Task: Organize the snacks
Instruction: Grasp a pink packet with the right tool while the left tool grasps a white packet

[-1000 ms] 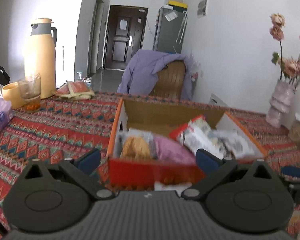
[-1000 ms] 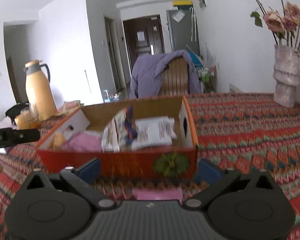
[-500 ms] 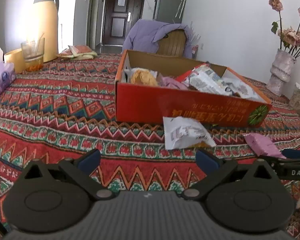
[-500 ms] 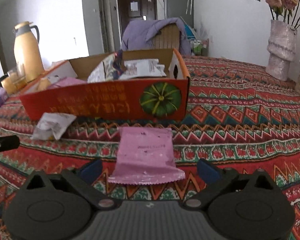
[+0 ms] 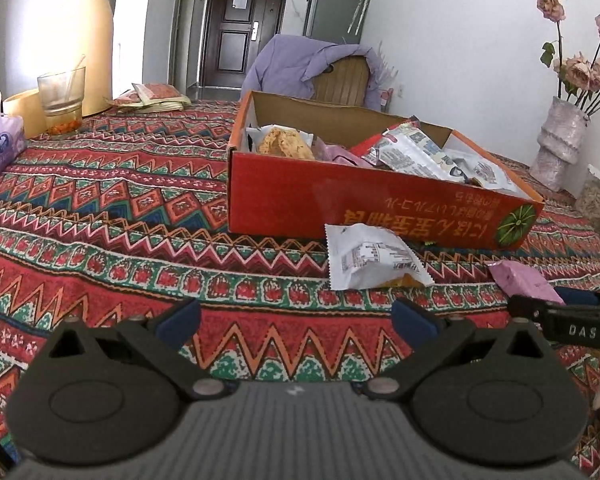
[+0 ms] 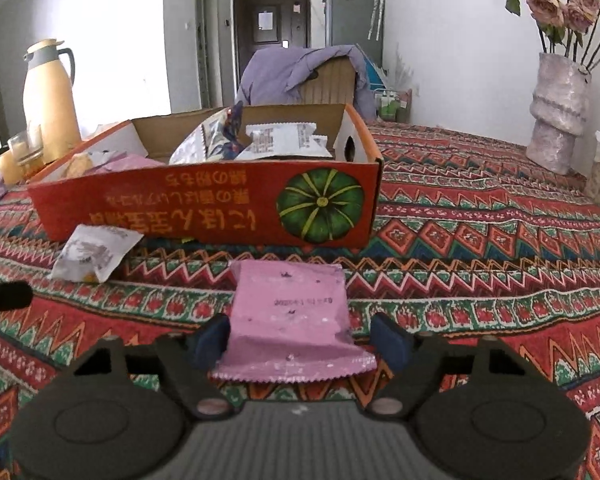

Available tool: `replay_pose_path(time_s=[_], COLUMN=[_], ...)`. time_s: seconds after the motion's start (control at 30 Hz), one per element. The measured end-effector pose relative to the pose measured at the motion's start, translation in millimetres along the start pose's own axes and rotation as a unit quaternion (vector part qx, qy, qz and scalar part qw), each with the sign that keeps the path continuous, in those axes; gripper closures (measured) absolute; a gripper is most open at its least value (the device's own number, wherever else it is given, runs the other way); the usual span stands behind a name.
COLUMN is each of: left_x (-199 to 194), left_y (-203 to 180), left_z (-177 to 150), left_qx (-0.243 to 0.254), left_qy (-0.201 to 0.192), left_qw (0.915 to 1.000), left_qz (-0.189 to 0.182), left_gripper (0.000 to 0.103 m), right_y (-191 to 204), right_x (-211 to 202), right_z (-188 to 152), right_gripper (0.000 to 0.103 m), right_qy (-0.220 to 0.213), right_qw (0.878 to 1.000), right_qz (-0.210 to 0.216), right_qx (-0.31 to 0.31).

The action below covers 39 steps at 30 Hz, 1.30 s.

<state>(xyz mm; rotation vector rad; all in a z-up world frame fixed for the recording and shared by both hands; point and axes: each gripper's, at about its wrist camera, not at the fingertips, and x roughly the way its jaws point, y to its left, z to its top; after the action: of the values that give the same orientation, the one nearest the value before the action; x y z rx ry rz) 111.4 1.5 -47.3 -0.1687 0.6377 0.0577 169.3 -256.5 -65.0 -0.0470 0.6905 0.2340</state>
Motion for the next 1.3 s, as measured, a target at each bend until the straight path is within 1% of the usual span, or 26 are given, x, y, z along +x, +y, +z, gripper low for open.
replay_pose_path(time_s=[0.1,0.17,0.2,0.23,0.3,0.43,0.53,0.63,0.73,0.8,0.9,0.97,1.07,1.17,1.23,1.27,1.3], left_x=[-0.5,0.3,0.2,0.1,-0.1,0.7,-0.6,0.8,6.9,18.2,37.4,49.8,65.0,77.8,83.5,83.6,83.0], left_y=[1.5,2.2,2.1,1.7,0.8,-3.3,-10.6,-21.6,-37.3,-49.4,-62.2,-69.2,-78.1,-83.8,-85.5,-85.2,-85.0], left_z=[0.0,0.4,-0.1,-0.1,-0.4,0.3,4.8,16.8,32.0,40.2,48.0,49.6,50.0,48.7,46.4,45.7,45.7], left_qx=[-0.004,-0.007,-0.006,-0.005,-0.002,0.007,0.019,0.024,0.033,0.042,0.039,0.037,0.031,0.033,0.037,0.034,0.032], left_qy=[-0.001,0.002,0.002,0.002,0.001,0.005,0.009,0.016,0.017,0.032,0.057,0.072,0.084,0.092,0.097,0.093,0.092], left_qw=[1.0000,1.0000,1.0000,1.0000,1.0000,0.9999,0.9997,0.9995,0.9991,0.9982,0.9968,0.9951,0.9932,0.9899,0.9888,0.9898,0.9905], left_qz=[0.001,0.001,0.001,0.001,0.001,0.009,0.010,0.013,0.019,0.029,0.041,0.058,0.074,0.103,0.108,0.102,0.097], left_gripper=[0.000,0.000,0.000,0.000,0.000,0.000,0.000,0.000,0.000,0.000,0.000,0.000,0.000,0.000,0.004,0.008,0.016], right_y=[1.5,3.8,5.3,6.4,8.6,5.0,-4.3,-13.8,-24.9,-30.4,-33.3,-35.3,-41.0,-46.4,-46.6,-46.6,-46.6], right_x=[1.9,1.9,2.0,2.0,1.9,-1.4,-10.1,-17.8,-22.2,-22.9,-22.9,-23.6,-23.9,-26.6,-26.4,-25.4,-24.9], right_z=[1.1,1.2,1.5,1.8,2.4,2.0,0.7,-1.2,-2.7,-3.6,-3.9,-4.5,-5.9,-7.4,-7.4,-7.2,-7.1], right_gripper=[0.027,0.033,0.035,0.040,0.043,0.043,0.043,0.043,0.043,0.043,0.043,0.043,0.043,0.043,0.043,0.043,0.043], right_qy=[0.000,-0.002,-0.002,-0.003,-0.006,-0.016,-0.041,-0.065,-0.080,-0.085,-0.087,-0.089,-0.092,-0.102,-0.101,-0.100,-0.100], right_qw=[1.000,1.000,1.000,1.000,0.999,0.999,0.999,0.997,0.994,0.992,0.991,0.990,0.988,0.986,0.985,0.985,0.985], right_qz=[0.000,0.007,0.011,0.013,0.020,0.026,0.033,0.034,0.037,0.040,0.046,0.049,0.053,0.052,0.056,0.057,0.060], right_qx=[-0.006,-0.013,-0.017,-0.020,-0.025,-0.015,0.011,0.039,0.070,0.084,0.091,0.095,0.112,0.124,0.125,0.125,0.124])
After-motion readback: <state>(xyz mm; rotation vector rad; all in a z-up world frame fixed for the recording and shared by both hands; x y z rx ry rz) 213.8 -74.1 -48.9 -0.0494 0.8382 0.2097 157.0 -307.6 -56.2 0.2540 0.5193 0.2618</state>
